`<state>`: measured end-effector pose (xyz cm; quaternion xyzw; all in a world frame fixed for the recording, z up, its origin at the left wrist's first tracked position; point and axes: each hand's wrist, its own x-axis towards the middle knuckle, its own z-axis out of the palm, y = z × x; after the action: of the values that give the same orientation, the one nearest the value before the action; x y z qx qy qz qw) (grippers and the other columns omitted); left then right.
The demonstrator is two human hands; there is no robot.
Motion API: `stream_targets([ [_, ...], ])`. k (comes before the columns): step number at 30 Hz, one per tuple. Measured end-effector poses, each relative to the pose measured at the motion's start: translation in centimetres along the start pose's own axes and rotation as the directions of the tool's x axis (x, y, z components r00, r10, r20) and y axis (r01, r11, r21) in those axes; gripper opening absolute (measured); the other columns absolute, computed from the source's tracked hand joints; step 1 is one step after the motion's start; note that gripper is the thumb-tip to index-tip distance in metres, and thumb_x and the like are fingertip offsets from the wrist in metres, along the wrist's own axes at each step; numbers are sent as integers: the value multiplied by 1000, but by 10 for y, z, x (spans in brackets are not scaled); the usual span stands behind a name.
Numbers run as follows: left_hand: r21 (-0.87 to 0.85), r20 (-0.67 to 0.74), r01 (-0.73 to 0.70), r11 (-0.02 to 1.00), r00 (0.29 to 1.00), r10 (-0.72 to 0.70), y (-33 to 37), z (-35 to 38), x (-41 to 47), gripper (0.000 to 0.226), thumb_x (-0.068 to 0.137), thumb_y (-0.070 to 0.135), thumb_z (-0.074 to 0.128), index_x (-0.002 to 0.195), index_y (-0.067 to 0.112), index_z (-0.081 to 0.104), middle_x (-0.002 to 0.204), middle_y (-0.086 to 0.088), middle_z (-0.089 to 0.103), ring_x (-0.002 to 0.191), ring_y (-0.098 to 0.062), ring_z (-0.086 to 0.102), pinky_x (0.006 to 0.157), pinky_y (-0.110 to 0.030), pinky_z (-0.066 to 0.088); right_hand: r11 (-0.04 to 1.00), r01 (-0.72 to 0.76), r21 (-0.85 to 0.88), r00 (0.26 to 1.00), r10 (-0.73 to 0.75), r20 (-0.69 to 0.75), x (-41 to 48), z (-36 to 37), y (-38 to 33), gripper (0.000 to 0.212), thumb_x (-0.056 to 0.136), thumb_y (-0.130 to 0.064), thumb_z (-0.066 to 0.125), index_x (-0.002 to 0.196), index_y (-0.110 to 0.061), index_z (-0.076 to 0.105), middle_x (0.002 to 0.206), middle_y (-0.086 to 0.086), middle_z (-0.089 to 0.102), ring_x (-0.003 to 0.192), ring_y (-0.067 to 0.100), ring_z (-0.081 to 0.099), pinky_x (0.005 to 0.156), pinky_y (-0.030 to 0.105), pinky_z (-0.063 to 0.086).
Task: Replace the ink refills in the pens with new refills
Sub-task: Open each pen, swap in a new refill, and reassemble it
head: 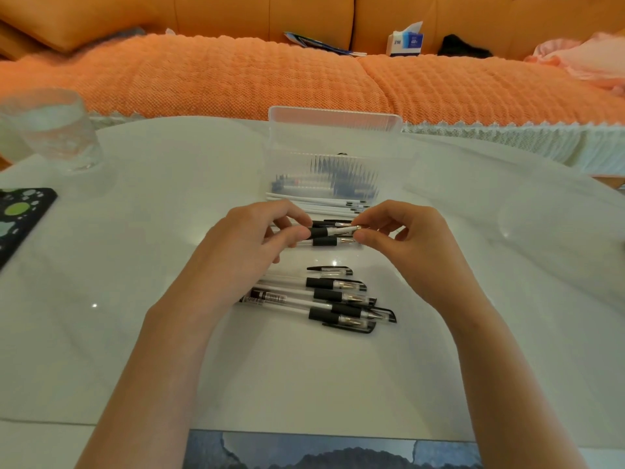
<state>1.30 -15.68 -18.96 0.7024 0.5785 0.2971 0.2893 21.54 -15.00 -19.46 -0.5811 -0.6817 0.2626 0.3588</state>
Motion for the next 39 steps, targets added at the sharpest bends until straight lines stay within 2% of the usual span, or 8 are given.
stream_targets([
  [4,-4,-4,14,1000,1000,-14,-2,-3,-1,10,89,34,59,93,39,67,80,16,60,66,-3,59,68,-22,45,999,-29,29,999,30,-37,1,-3,1,6,84,-20,69,89,-22,71,77,-15,66,76,2,57,63,4,39],
  [8,-13,-17,31,999,999,-31,-3,-6,-1,7,90,30,59,91,34,64,80,15,59,70,0,58,66,-16,41,963,-94,251,993,110,-50,2,-11,0,5,83,-18,70,87,-21,72,75,-11,70,68,-2,59,61,6,42],
  [12,-16,-17,60,998,998,-60,-4,-8,-1,7,93,29,55,91,34,61,78,16,61,70,5,57,64,-20,40,828,-189,527,976,217,9,1,-16,-3,8,88,-17,62,91,-15,68,84,1,74,79,10,67,65,19,50],
  [15,-22,4,80,997,997,-80,-6,-7,-1,9,94,27,54,91,33,59,81,13,67,71,-1,61,71,-24,45,716,-208,666,959,283,-4,3,-19,-3,11,91,-16,57,88,-13,68,84,2,74,85,14,70,64,19,50],
  [23,-28,-81,87,996,993,-89,-8,-13,0,9,95,24,51,95,30,58,83,13,65,70,-3,59,66,-23,42,679,-152,718,931,342,-127,2,-22,-1,10,89,-15,60,90,-10,69,81,2,74,79,12,69,65,16,50],
  [28,-63,-185,38,997,982,-49,-3,-18,-1,10,96,24,49,95,31,57,78,12,64,61,-1,55,52,-6,37,665,-143,733,927,350,-136,2,-25,-1,9,89,-13,61,88,-9,69,77,1,74,75,11,69,67,16,51],
  [33,-56,-353,81,995,931,-96,-5,-20,-1,13,98,26,45,106,26,54,84,12,62,64,-3,53,56,-20,36,673,-159,722,934,339,-110,2,-23,-2,10,88,-13,61,84,-10,70,76,2,73,75,13,69,68,18,51],
  [39,-110,-178,-18,994,984,-2,16,-2,-2,13,90,28,59,102,31,64,85,17,65,61,8,54,56,-2,38,720,-231,655,964,261,53,2,-8,-11,11,88,-13,61,85,-8,70,78,5,74,75,14,69,70,20,53],
])
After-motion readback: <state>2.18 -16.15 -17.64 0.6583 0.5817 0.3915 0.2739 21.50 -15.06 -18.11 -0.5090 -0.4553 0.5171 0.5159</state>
